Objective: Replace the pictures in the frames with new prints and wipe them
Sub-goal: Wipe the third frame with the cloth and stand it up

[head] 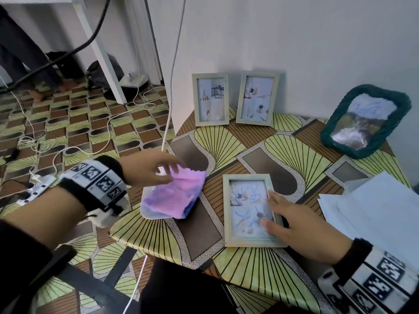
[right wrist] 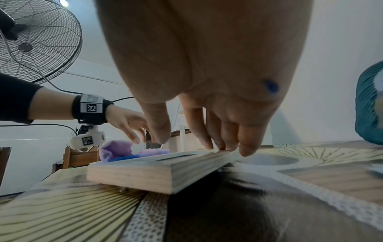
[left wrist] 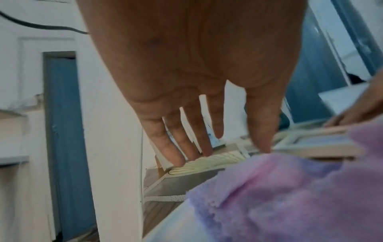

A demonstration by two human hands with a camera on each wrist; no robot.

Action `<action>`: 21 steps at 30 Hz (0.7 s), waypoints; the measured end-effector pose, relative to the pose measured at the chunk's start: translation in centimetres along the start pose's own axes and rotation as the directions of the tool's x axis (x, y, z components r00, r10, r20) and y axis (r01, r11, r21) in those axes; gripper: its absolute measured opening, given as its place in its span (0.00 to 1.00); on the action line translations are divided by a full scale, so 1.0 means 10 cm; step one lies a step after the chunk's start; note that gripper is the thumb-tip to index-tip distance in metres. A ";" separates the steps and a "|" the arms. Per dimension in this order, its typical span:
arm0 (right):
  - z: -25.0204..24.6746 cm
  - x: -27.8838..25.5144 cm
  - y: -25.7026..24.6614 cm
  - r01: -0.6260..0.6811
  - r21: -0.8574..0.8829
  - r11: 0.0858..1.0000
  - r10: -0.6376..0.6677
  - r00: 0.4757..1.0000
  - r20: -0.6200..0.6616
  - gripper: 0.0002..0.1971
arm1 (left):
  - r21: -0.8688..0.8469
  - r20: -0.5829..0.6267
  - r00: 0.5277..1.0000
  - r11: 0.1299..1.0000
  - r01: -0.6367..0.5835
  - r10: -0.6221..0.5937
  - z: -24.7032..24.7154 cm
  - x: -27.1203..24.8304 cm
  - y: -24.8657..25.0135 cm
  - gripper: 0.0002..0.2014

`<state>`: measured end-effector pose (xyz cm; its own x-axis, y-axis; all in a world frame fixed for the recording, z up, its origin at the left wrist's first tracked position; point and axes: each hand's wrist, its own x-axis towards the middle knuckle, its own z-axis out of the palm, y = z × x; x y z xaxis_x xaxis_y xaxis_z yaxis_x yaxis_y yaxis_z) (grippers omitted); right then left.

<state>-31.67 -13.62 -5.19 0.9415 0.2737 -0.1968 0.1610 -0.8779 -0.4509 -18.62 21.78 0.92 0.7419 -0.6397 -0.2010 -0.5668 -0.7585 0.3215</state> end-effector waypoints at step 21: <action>0.04 0.01 0.02 -0.002 0.013 1.000 0.003 1.000 -0.007 0.37 | 0.282 -0.151 0.988 0.959 0.025 0.018 0.24 0.29 0.12 0.13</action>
<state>-31.69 -13.68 -5.62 0.9440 0.2686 -0.1915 0.1548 -0.8733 -0.4619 -17.99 18.72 -1.52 0.7771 -0.6272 -0.0527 -0.6257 -0.7789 0.0425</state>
